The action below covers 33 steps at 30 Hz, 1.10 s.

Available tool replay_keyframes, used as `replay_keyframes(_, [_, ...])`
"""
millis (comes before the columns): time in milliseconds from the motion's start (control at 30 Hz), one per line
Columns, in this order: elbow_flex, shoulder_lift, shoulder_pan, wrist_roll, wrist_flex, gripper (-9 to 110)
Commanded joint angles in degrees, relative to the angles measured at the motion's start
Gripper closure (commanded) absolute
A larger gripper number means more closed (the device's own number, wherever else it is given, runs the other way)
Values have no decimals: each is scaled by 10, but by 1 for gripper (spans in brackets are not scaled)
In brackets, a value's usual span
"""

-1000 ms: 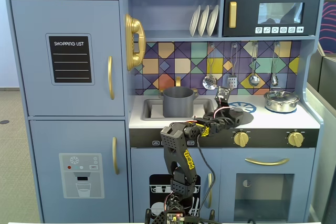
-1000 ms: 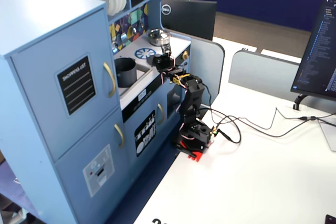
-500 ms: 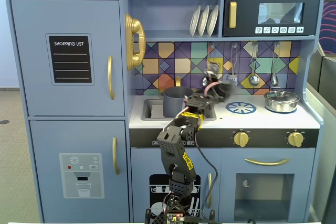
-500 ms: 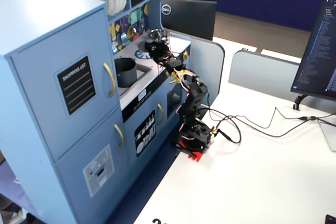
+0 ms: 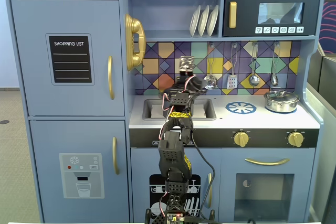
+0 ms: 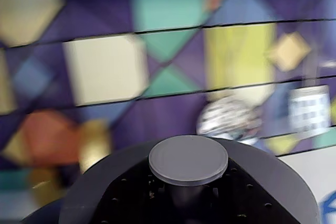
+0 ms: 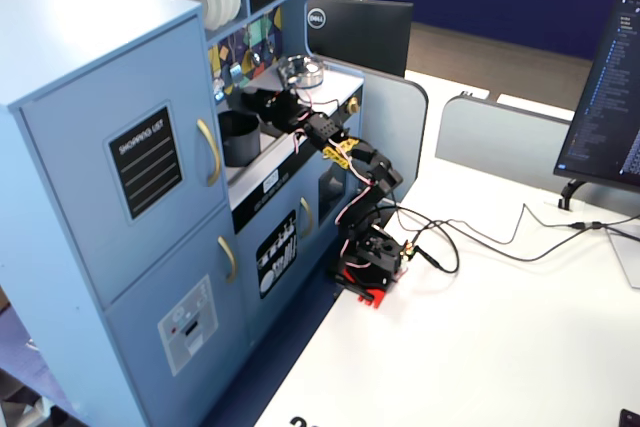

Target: Pick up the lid from the counter and put it on the gray recipient

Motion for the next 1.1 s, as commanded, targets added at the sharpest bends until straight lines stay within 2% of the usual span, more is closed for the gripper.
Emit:
replay_keyframes(0, [0, 35, -33, -11, -11, 102])
replay_keyframes(1067, [34, -18, -62, -21, -67, 102])
